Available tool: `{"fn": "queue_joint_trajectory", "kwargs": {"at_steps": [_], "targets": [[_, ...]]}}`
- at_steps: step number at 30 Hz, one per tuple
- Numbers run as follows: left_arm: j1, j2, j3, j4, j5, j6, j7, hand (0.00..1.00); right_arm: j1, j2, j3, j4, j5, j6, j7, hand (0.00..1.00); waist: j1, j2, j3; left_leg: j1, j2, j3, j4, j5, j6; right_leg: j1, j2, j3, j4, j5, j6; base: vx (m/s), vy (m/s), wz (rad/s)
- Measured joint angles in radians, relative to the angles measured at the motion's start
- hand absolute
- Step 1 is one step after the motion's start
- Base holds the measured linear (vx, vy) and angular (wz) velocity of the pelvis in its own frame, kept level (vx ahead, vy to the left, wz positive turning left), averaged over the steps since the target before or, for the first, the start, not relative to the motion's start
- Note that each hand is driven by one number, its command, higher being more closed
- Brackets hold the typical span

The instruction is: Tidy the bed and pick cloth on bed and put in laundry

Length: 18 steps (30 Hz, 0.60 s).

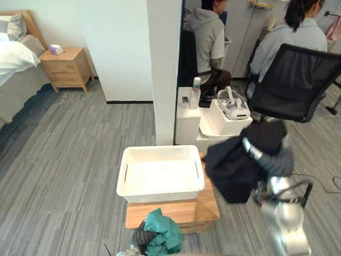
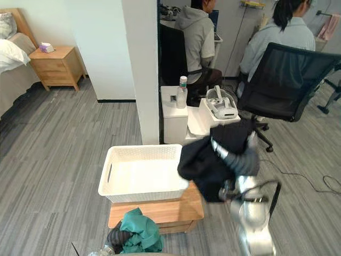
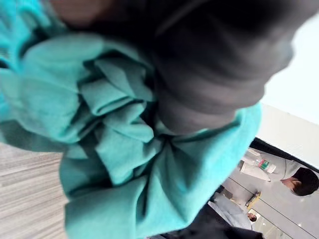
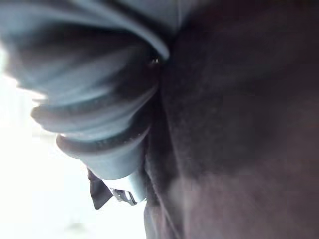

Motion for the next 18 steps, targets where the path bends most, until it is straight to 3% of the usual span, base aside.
{"fn": "queue_joint_trajectory", "kwargs": {"at_steps": [2, 3, 5, 8, 11, 14, 18], "targets": [[-0.042, -0.005, 0.011, 0.036, 0.01, 0.0, -0.015, 1.0, -0.208, -0.088, 0.024, 0.018, 0.009, 0.089, 0.039, 1.0, 0.002, 0.014, -0.002, 0.001, -0.011, -0.032, -0.049, 0.038, 0.005, 0.001, 0.0, -0.031, -0.009, 0.01, 0.0, -0.08, -0.006, 0.49], [-0.048, -0.006, 0.012, 0.043, 0.012, 0.0, -0.015, 1.0, -0.249, -0.099, 0.033, 0.028, 0.012, 0.112, 0.047, 1.0, 0.003, 0.015, -0.002, 0.002, -0.013, -0.039, -0.061, 0.048, 0.006, 0.001, 0.0, -0.036, -0.012, 0.012, 0.001, -0.09, -0.011, 0.48], [-0.071, -0.011, 0.019, 0.065, 0.017, 0.005, -0.017, 1.0, -0.433, -0.126, 0.069, 0.113, 0.022, 0.226, 0.07, 1.0, 0.021, 0.021, -0.001, 0.007, -0.023, -0.07, -0.124, 0.093, 0.01, -0.002, 0.002, -0.07, -0.021, 0.016, 0.002, -0.1, -0.016, 0.44], [-0.081, -0.01, 0.033, 0.066, 0.018, 0.009, -0.031, 1.0, -0.518, -0.13, 0.098, 0.218, 0.038, 0.351, 0.073, 1.0, 0.058, 0.022, 0.0, -0.003, -0.029, -0.103, -0.139, 0.106, 0.018, -0.002, 0.001, -0.101, -0.028, 0.018, 0.002, -0.07, 0.001, 0.36], [-0.079, -0.019, 0.058, 0.066, 0.036, 0.027, -0.037, 1.0, -0.544, -0.112, 0.136, 0.322, 0.038, 0.438, 0.07, 1.0, 0.059, 0.032, 0.006, -0.023, -0.039, -0.139, -0.139, 0.122, 0.029, -0.002, -0.004, -0.133, -0.039, 0.022, 0.002, -0.06, 0.028, 0.36], [-0.079, -0.016, 0.07, 0.061, 0.05, 0.048, -0.057, 1.0, -0.544, -0.066, 0.156, 0.477, 0.036, 0.472, 0.062, 1.0, 0.074, 0.042, 0.006, -0.042, -0.042, -0.153, -0.139, 0.143, 0.037, 0.001, 0.003, -0.146, -0.077, 0.049, 0.002, -0.05, 0.03, 0.16], [-0.084, -0.014, 0.073, 0.022, 0.073, 0.09, -0.068, 1.0, -0.543, -0.014, 0.156, 0.644, -0.006, 0.484, 0.011, 1.0, 0.089, 0.056, 0.013, -0.049, -0.045, -0.176, -0.139, 0.158, 0.042, 0.017, 0.008, -0.173, -0.105, 0.066, -0.003, -0.04, 0.004, 0.2]]}}
